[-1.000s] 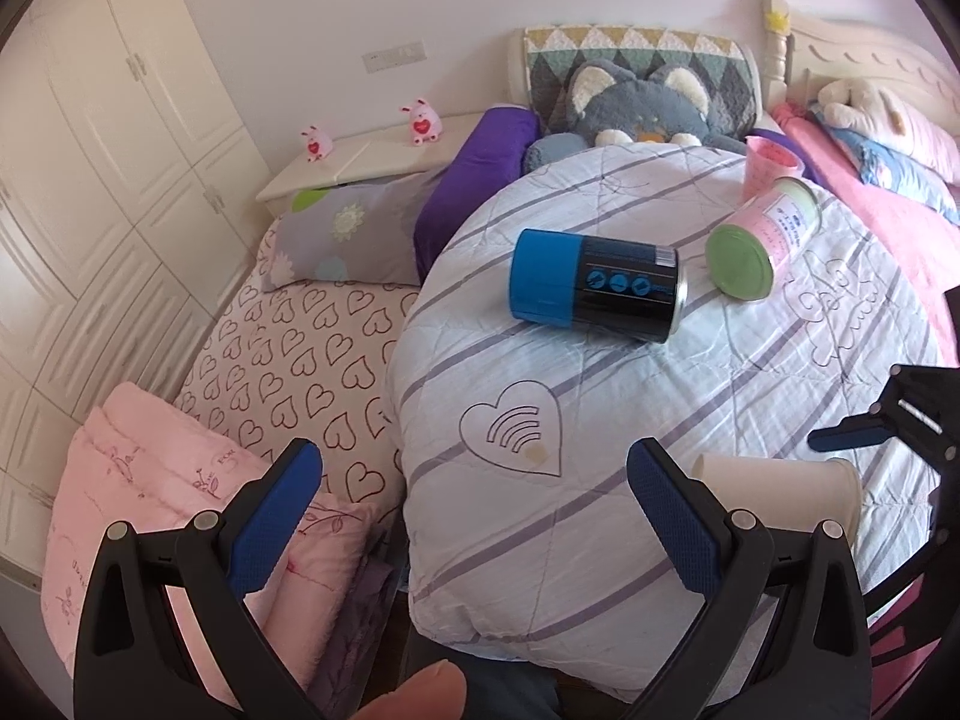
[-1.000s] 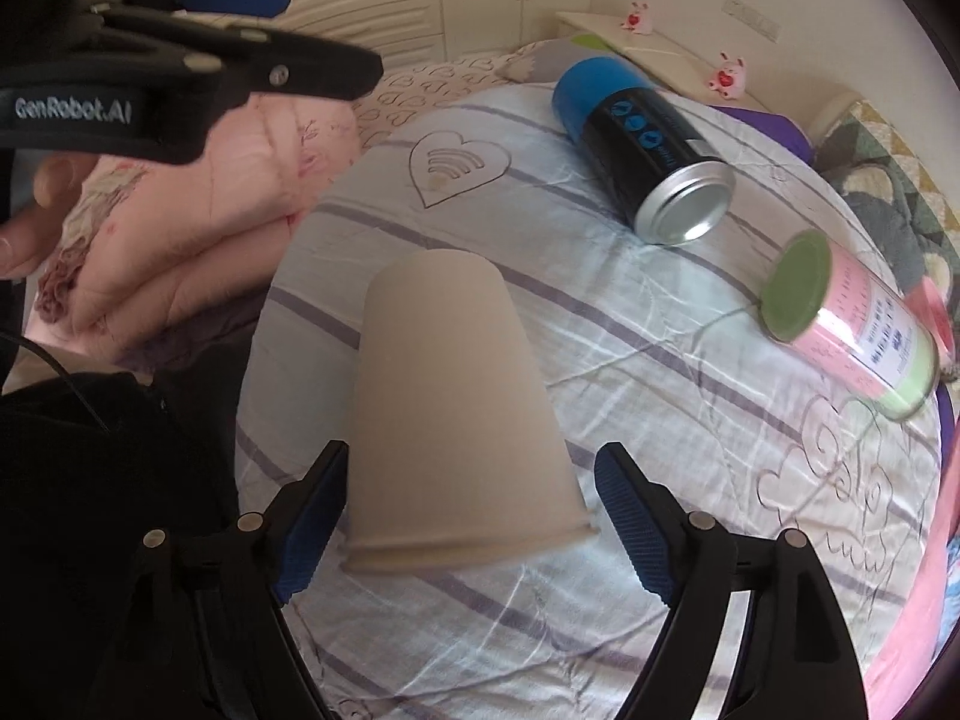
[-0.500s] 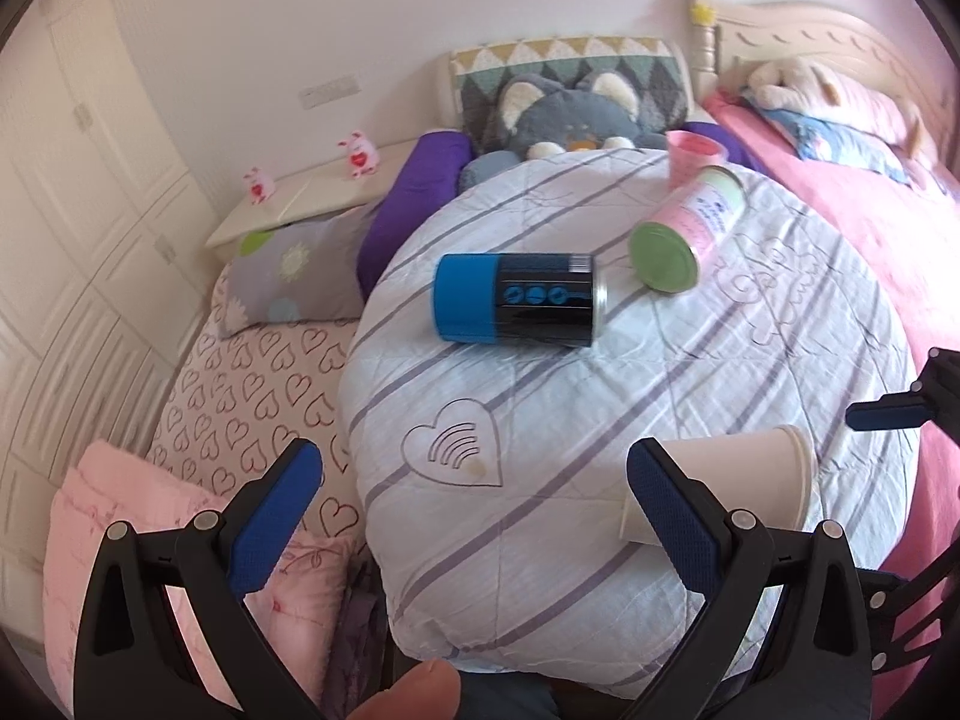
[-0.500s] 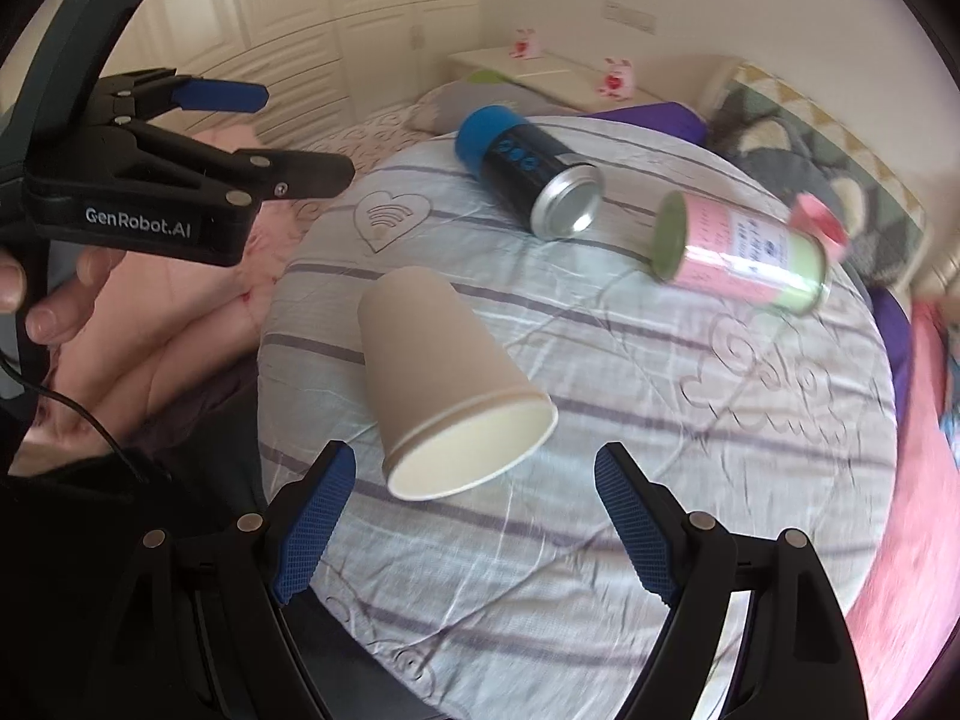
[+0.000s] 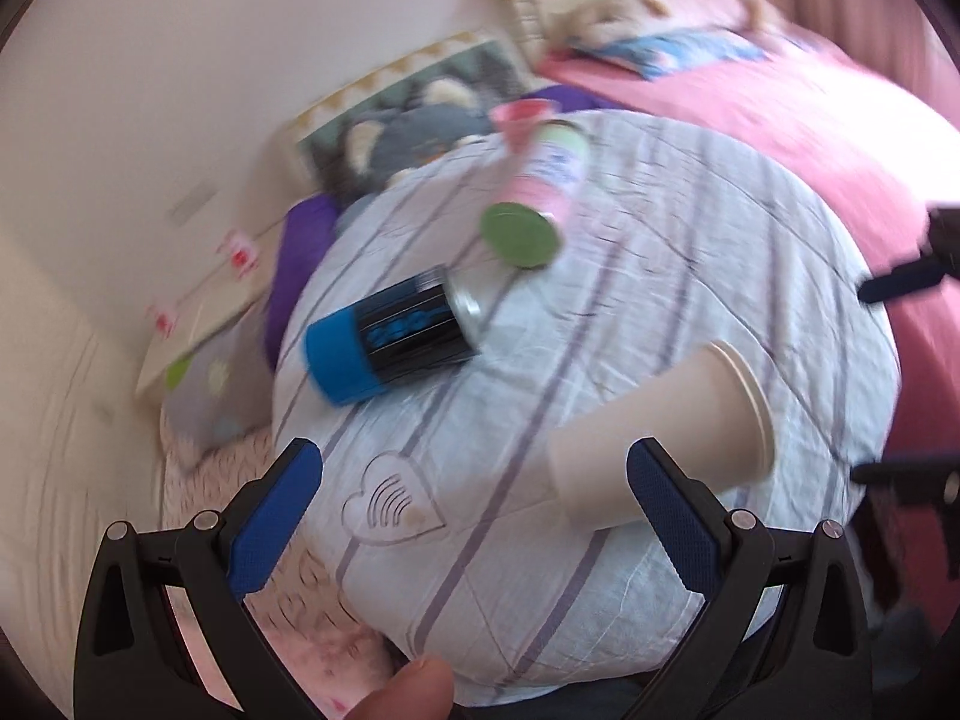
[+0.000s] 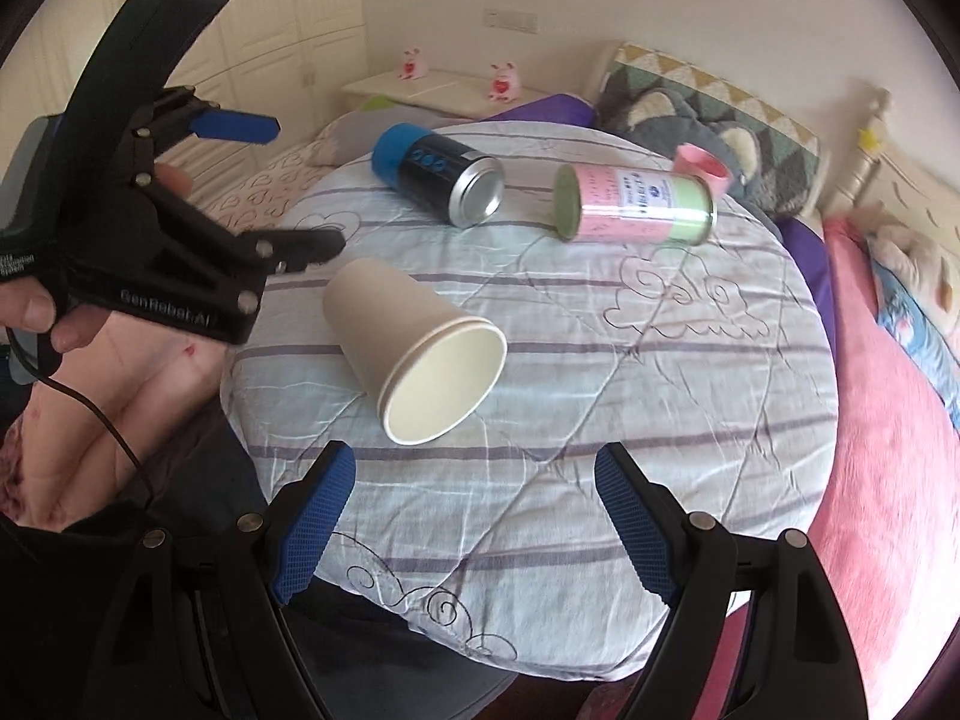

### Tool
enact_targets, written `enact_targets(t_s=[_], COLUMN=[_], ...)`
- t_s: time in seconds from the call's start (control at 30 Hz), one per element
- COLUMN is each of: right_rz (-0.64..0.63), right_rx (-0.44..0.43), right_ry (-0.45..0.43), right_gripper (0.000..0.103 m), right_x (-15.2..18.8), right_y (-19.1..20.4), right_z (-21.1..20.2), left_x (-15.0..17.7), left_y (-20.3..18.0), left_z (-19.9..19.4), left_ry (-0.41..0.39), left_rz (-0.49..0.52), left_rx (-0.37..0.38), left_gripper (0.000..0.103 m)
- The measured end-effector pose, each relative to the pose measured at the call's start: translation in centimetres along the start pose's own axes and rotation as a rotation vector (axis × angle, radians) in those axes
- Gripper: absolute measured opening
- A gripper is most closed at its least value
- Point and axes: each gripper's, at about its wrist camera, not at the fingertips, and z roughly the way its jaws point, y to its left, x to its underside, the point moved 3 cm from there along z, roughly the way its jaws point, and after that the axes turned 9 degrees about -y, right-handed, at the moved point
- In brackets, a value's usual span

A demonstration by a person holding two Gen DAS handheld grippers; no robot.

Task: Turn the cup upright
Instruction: 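Move the left tool to the lying cup and close it around the body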

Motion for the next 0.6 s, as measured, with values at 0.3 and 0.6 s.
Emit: enact_targets(t_s=[0.3, 0.6], right_rz=[0.082, 0.107], right_rx=[0.028, 0.017], right_ry=[-0.005, -0.007], right_gripper=[0.083, 0.083], right_x=[0.9, 1.0], right_y=[-0.5, -1.0], right_z=[-0.6, -0.3], left_x=[-0.2, -0.3], left_y=[-3.9, -5.7], left_z=[-0.3, 0.4], left_ry=[-0.057, -0.047], left_rz=[0.297, 0.448], left_rx=[0.112, 0.225], left_gripper=[0.103, 0.103])
